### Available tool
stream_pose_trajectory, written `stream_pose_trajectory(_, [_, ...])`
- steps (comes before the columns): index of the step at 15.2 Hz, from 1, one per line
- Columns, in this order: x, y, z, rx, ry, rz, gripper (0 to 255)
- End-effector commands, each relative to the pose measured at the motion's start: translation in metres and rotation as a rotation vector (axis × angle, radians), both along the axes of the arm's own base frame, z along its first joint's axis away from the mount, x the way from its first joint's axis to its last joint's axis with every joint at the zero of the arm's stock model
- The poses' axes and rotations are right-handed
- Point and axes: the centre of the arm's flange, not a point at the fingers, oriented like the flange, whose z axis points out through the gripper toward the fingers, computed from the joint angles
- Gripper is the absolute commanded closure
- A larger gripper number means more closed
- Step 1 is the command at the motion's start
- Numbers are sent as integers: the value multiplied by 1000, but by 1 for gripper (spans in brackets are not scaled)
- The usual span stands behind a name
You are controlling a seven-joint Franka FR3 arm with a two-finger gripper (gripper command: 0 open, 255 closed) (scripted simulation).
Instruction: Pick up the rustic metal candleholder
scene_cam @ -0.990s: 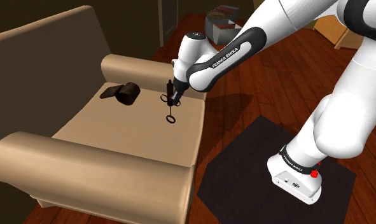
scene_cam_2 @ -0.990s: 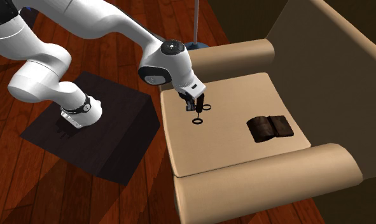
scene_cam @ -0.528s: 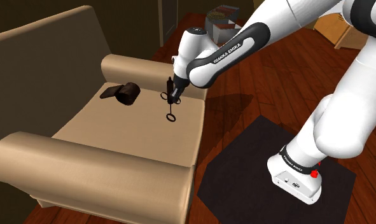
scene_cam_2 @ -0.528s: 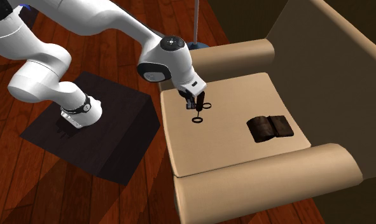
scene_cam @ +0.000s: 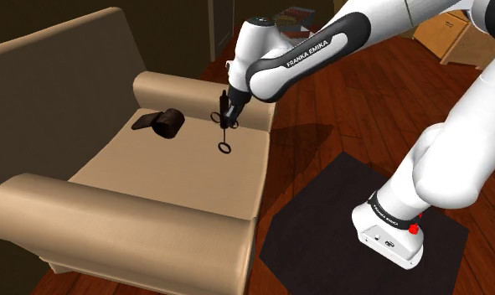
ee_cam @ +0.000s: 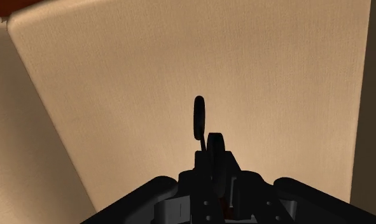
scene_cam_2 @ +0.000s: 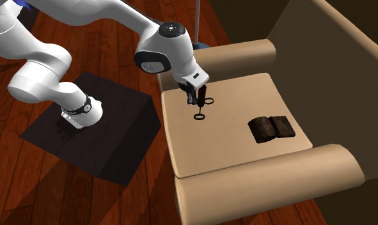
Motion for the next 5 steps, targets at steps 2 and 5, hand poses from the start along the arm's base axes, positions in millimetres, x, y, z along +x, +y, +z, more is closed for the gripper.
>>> stream_pose_trajectory(2, [-1,0,16,0,0,0,255])
stream_pose_trajectory(5, [-1,0,22,0,0,0,255])
